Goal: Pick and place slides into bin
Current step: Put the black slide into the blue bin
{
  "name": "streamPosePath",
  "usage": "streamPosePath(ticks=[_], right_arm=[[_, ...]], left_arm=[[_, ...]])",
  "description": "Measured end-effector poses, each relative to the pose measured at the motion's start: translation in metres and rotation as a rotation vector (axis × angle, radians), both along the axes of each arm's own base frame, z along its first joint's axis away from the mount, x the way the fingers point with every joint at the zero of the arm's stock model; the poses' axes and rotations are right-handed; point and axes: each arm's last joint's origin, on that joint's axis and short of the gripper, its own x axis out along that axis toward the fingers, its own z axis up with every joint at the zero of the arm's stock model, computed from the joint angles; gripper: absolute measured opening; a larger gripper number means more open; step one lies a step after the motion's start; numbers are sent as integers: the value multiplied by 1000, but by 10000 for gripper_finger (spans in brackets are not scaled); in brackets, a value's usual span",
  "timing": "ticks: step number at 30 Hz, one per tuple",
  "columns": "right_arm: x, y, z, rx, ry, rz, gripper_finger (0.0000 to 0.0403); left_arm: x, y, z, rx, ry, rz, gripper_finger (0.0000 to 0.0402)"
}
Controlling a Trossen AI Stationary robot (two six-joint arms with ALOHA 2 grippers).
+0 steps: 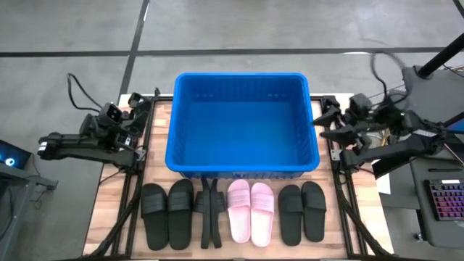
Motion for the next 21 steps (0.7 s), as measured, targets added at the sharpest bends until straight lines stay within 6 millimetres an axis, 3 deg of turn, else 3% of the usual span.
streamPosePath(ticks=[11,16,21], right_arm=[[28,26,9,-56,496,139,209],[38,45,1,-100,679,228,209],[44,65,-12,-13,910,246,209]], left_arm=[[12,3,-4,-170,15,-24,176],[17,3,-6,-200,25,-51,176],[21,3,-8,-218,39,-64,176]])
